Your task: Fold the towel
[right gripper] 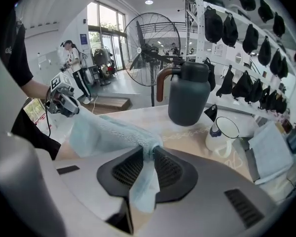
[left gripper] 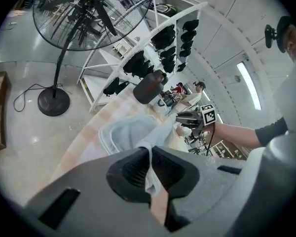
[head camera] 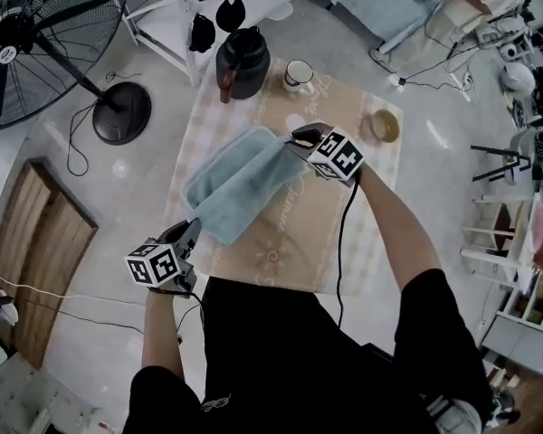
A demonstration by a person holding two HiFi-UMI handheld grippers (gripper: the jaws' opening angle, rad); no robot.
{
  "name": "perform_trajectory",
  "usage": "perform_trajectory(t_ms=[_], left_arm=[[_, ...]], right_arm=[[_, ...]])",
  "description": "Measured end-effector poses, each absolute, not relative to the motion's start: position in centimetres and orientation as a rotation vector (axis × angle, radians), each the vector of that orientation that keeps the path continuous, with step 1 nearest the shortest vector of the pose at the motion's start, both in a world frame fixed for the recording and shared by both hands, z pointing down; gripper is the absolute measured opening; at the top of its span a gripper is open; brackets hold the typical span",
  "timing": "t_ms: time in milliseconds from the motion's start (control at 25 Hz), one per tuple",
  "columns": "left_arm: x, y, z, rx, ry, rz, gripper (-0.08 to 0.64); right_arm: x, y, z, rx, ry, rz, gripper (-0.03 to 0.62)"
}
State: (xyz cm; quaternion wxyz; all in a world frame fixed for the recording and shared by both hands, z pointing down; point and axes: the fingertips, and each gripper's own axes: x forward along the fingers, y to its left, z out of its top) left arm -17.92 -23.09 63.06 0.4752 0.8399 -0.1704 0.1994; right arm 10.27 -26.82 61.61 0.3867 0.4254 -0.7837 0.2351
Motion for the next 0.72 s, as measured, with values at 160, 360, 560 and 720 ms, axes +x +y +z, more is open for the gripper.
perform_trajectory(t_ms=[160, 360, 560, 720], left_arm=[[-18.3, -26.5, 63.9, 2.049, -0.388, 0.508, 0.020], [-18.1, -29.6, 65.0, 2.045, -0.373, 0.535, 0.019], [-18.3, -31.0, 65.9, 2.047, -0.418, 0.573, 0.020], [-19.8, -32.2, 65.7, 2.137, -0.522, 0.647, 0.194]], right_arm=[[10.0, -29.7, 62.7, 1.108, -1.967, 0.619, 0.071], [10.3, -32.3, 64.6, 1.150, -1.900, 0.637, 0.071], [10.5, -33.6, 65.5, 1.275, -1.862, 0.623, 0.126], [11.1, -32.9, 64.8, 1.418, -1.870, 0.663, 0.198]])
